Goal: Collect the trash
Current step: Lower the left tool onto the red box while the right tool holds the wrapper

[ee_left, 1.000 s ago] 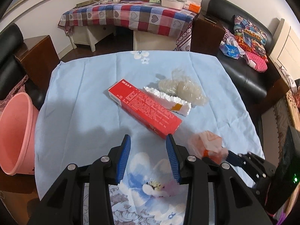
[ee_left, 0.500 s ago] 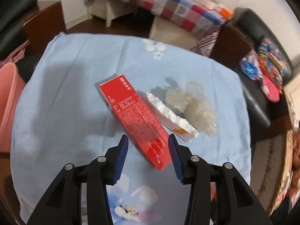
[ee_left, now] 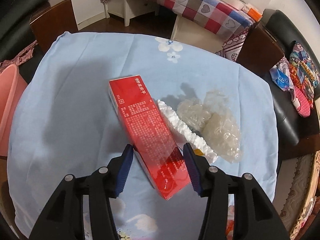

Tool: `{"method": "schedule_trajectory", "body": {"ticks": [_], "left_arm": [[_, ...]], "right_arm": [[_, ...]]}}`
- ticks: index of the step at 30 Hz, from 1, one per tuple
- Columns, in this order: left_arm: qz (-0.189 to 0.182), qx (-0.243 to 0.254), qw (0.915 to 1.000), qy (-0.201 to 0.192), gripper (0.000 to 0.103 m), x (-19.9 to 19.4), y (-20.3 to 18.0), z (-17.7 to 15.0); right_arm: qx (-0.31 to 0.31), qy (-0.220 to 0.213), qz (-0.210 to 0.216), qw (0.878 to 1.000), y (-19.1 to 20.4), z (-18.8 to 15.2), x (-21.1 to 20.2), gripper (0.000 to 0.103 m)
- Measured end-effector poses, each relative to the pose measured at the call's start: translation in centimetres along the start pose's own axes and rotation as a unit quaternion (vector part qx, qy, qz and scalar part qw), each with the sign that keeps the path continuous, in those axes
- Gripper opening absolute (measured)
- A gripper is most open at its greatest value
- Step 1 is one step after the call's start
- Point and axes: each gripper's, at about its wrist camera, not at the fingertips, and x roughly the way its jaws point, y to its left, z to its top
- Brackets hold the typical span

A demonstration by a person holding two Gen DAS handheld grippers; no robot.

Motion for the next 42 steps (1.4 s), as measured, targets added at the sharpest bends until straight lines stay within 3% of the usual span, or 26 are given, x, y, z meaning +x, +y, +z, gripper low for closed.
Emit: {"method": "schedule_trajectory", "body": {"ticks": [10, 17, 19, 21, 25, 28, 30, 37, 39, 42], "left_arm": [[-0.02, 0.025, 0.9995, 0.007, 0.051, -0.5, -0.3, -1.4], [-0.034, 0.048, 0.9982, -0.006, 0.042, -0.9, -0.2, -2.1], [-0.033, 0.052, 0.9979, -0.017, 0.034, -1.5, 0.0, -2.4], [-0.032, 0.068, 0.9966, -0.034, 0.016, -2.5, -0.1, -2.3], [-0.041, 0.066, 0.9969, -0.013, 0.01, -2.8, 0.6, -2.4], [-0.052, 0.054, 0.9972, 0.002, 0.018, -2.4, 1.0, -2.4], [-0.073, 0.045, 0.9962, 0.014, 0.04, -2.1, 1.0, -2.4], [-0.05, 0.08, 0.9954, 0.015, 0.043, -1.1, -1.3, -3.0], [-0.043, 0.082, 0.9956, 0.01, 0.05, -0.8, -1.4, -3.2], [-0.039, 0.079, 0.9961, 0.011, 0.05, -0.9, -1.6, -3.2]], "right_arm": [[0.0, 0.001, -0.002, 1.0, 0.4, -0.2, -0.1, 0.034], [0.003, 0.0, -0.006, 1.0, 0.5, -0.6, -0.5, 0.034], [0.003, 0.001, -0.006, 1.0, 0.6, -0.6, -0.5, 0.034], [0.001, 0.002, -0.005, 1.0, 0.7, -0.7, -0.6, 0.034], [-0.001, 0.003, -0.006, 1.0, 0.9, -0.5, -0.5, 0.034], [0.004, 0.005, -0.001, 1.0, 0.8, -0.5, -0.4, 0.034], [0.002, 0.005, -0.003, 1.0, 0.9, -0.6, -0.6, 0.034], [0.005, 0.005, -0.004, 1.0, 0.6, -0.6, -0.7, 0.034], [0.005, 0.005, -0.004, 1.0, 0.5, -0.6, -0.7, 0.034], [0.006, 0.009, -0.005, 1.0, 0.4, -0.5, -0.6, 0.034]]}}
